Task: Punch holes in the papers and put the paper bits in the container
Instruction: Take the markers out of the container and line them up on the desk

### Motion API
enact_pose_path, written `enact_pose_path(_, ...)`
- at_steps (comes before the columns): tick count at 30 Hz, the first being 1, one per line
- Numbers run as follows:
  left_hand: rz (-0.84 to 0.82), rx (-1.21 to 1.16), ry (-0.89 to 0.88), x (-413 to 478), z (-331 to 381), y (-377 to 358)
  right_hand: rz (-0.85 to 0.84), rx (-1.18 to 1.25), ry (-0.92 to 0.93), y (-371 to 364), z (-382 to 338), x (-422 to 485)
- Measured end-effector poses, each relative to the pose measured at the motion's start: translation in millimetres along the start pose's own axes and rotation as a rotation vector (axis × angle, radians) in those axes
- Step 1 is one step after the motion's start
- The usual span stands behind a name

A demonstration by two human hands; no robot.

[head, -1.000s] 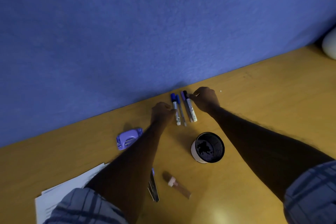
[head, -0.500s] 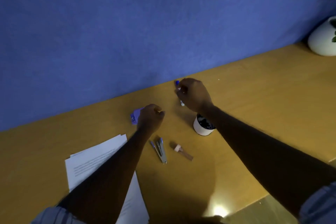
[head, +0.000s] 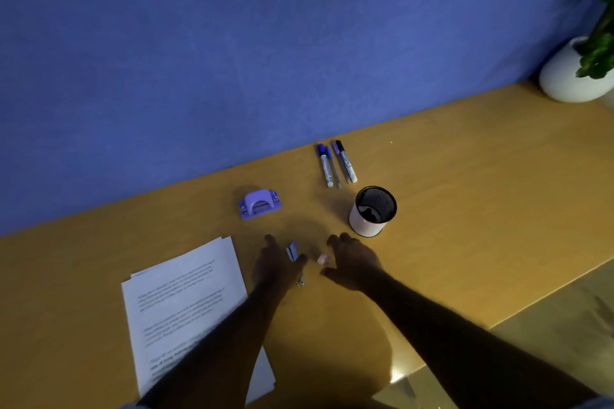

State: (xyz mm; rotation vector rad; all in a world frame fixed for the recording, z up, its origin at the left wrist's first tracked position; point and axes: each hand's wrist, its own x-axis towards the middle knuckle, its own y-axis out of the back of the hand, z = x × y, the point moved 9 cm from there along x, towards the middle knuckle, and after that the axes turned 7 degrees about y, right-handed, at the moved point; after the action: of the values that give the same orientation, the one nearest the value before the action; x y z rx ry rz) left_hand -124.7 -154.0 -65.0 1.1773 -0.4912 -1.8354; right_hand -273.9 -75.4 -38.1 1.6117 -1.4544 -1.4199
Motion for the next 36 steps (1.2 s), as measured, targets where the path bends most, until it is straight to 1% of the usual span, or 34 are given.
enact_pose_path(4, -0.062, -0.012, -0.007, -0.9, 3.1, -11.9, -0.013, 0.022, -0.027, -10.1, 2.0, -2.0)
enact_pose_path(8, 0.005, 0.045, 0.003, -2.4, 4.5, -13.0, 0.002, 0.156, -0.020, -15.9, 3.0, 0.3)
enact_pose_path(10, -0.007, 0.024, 0.014, -1.8, 3.2, -12.8, 0.007, 0.206, -0.026, -16.7, 6.6, 1.9)
enact_pose_path(12, 0.003, -0.010, 0.015, -0.9, 2.8, -9.3, 0.021, 0.306, -0.061, -15.4, 13.3, 4.4)
enact_pose_path(13, 0.012, -0.028, 0.002, -0.4, 4.3, -6.9, 0.045, 0.401, -0.085, -13.7, 16.0, 6.0)
enact_pose_path(15, 0.017, -0.086, -0.029, 1.8, 11.3, -1.6, 0.089, 0.663, -0.146, -9.9, 17.8, 8.9)
enact_pose_path(18, 0.012, -0.231, -0.052, 8.9, 28.5, 12.2, 0.049, 1.116, -0.212, -9.7, 5.9, 15.7)
enact_pose_path(19, 0.020, -0.264, -0.076, 11.8, 37.3, 18.9, 0.049, 1.226, -0.203, -4.7, -0.5, 19.3)
enact_pose_path(21, 0.044, -0.322, -0.126, 17.4, 56.6, 34.3, 0.085, 1.351, -0.170, 13.2, -9.5, 28.4)
enact_pose_path(24, 0.057, -0.427, -0.180, 30.4, 84.7, 55.2, 0.215, 1.356, -0.130, 50.4, -8.6, 43.3)
enact_pose_path(27, 0.034, -0.513, -0.204, 46.4, 111.3, 66.1, 0.368, 1.233, -0.104, 93.2, 7.3, 57.0)
enact_pose_path(29, 0.042, -0.548, -0.228, 55.5, 129.5, 70.0, 0.433, 1.155, -0.094, 117.1, 22.2, 68.3)
enact_pose_path(32, 0.015, -0.578, -0.288, 66.7, 158.7, 64.1, 0.428, 1.047, -0.070, 140.8, 42.2, 90.0)
enact_pose_path(36, -0.080, -0.614, -0.330, 80.3, 193.8, 45.0, 0.431, 1.064, -0.089, 151.1, 75.3, 113.9)
